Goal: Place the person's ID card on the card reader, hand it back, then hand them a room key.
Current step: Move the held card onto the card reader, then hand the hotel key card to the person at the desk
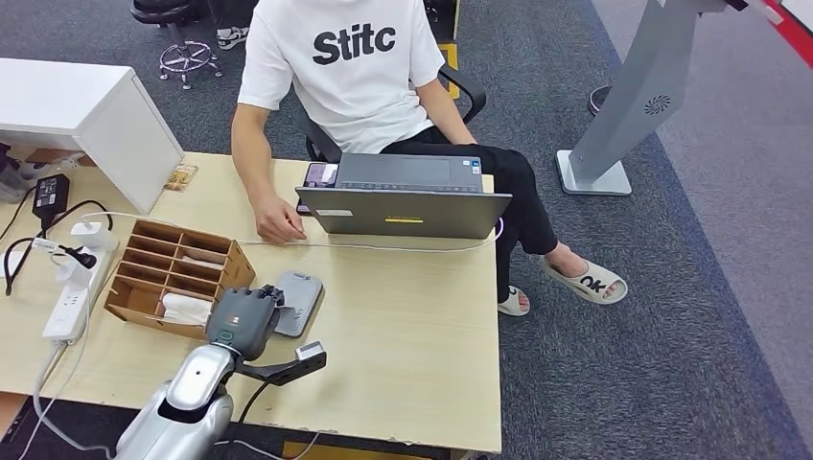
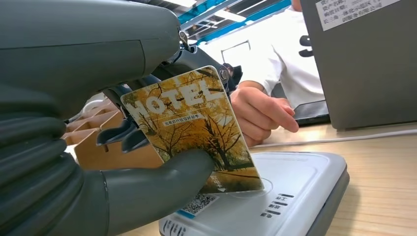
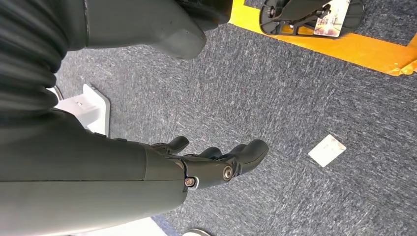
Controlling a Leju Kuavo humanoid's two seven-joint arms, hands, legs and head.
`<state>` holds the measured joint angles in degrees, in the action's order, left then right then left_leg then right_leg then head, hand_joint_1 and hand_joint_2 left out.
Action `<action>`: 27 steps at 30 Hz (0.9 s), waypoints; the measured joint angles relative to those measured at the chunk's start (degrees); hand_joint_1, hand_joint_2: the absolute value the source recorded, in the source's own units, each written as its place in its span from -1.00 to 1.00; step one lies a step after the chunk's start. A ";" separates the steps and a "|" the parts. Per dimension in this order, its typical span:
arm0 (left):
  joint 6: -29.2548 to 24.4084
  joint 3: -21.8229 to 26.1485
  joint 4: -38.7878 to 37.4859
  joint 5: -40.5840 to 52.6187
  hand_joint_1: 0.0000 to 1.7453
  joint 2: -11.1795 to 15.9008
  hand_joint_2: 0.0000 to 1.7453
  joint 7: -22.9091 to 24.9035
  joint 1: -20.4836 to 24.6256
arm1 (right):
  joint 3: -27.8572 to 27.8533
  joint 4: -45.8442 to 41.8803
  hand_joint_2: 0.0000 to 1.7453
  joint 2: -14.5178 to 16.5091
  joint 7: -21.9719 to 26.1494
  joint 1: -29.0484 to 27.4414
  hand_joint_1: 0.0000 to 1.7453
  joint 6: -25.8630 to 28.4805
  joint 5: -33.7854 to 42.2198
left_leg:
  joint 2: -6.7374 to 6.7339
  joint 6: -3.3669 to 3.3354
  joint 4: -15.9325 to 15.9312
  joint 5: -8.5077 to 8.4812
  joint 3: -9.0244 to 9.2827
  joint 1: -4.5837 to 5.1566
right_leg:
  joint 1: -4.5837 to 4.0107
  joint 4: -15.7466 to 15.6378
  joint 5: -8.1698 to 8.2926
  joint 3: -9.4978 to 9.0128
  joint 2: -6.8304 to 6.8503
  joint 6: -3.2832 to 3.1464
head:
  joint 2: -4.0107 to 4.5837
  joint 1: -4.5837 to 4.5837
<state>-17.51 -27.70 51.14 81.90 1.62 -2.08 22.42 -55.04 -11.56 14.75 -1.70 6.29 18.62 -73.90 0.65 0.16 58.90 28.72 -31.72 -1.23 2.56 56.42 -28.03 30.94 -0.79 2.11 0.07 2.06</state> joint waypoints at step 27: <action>-5.51 11.81 13.81 -7.56 1.00 6.69 1.00 -0.98 9.33 | 0.74 0.00 1.00 0.00 -0.81 -0.07 -1.00 -0.02 -1.69 | 0.00 0.03 0.00 -0.13 -0.05 -0.03 | -0.02 0.12 0.05 0.11 -0.03 -0.05 | 0.00 -0.03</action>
<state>-23.02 -15.89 64.95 74.35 8.31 -3.06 31.76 -54.29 -11.56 14.75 -2.51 6.21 18.60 -75.59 0.65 0.18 58.90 28.59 -31.77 -1.26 2.54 56.53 -27.98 31.05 -0.81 2.06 0.07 2.03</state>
